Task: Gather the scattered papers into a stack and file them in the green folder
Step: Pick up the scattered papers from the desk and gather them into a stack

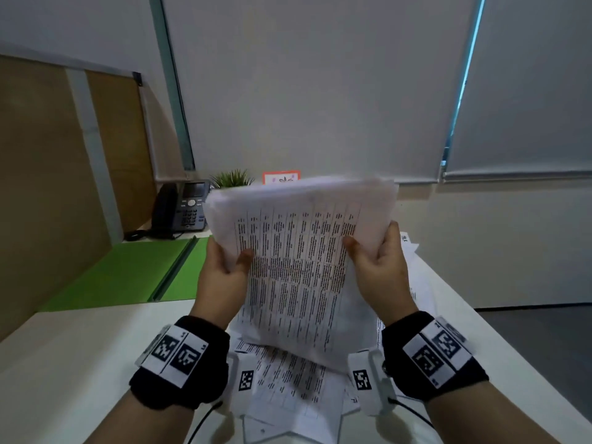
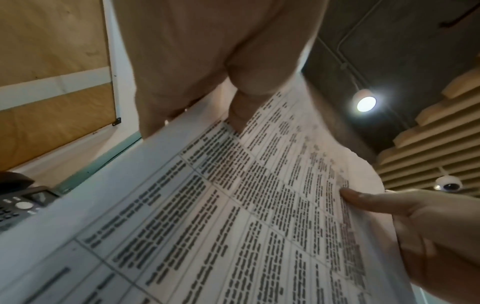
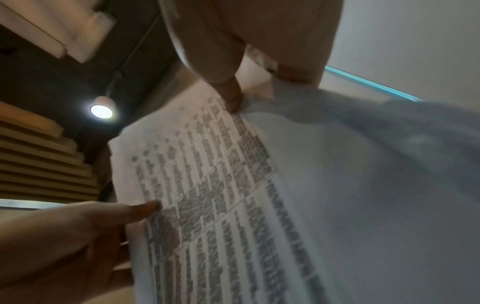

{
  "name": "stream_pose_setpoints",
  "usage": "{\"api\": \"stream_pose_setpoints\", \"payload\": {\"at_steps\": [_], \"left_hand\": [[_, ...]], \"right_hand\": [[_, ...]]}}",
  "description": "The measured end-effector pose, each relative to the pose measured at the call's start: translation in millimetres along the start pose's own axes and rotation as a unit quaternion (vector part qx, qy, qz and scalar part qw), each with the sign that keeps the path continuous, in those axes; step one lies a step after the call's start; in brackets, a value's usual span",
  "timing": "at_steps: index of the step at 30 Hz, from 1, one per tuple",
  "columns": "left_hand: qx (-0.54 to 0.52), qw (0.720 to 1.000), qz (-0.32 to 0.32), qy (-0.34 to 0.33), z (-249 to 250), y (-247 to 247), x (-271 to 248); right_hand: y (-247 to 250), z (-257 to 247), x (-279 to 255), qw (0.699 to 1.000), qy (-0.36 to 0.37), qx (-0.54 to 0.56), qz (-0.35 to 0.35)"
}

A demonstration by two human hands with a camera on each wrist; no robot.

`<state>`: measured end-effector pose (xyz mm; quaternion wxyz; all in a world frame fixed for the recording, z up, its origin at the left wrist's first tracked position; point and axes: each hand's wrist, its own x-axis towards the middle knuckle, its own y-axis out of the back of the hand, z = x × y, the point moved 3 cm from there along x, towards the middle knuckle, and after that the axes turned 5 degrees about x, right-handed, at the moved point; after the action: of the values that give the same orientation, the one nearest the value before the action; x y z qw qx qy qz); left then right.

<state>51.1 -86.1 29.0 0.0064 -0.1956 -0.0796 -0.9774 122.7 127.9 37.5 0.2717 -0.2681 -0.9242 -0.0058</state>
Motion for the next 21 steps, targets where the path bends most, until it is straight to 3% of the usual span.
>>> {"api": "stream_pose_setpoints", "payload": {"at_steps": [3, 6, 13, 18, 21], "left_hand": [[-0.005, 0.999, 0.04, -0.022, 16, 1, -3], [-0.021, 0.999, 0.036, -0.028, 24, 4, -11], [-0.02, 0.996, -0.052, 0.065, -1, -7, -26], [-0.025, 0.999, -0.014, 0.037, -3, -6, -23], [-0.025, 0.997, -0.052, 0.056, -9, -9, -28]], "right_hand": [[-6, -21, -6, 0.998, 0.063, -0.001, 0.024], [-7, -32, -11, 0.995, 0.092, -0.029, 0.026], [3, 4, -25, 0.997, -0.038, -0.064, -0.034], [2, 2, -24, 0.998, -0.028, -0.049, -0.021], [2, 4, -30, 0.997, -0.035, -0.064, -0.032]]}}
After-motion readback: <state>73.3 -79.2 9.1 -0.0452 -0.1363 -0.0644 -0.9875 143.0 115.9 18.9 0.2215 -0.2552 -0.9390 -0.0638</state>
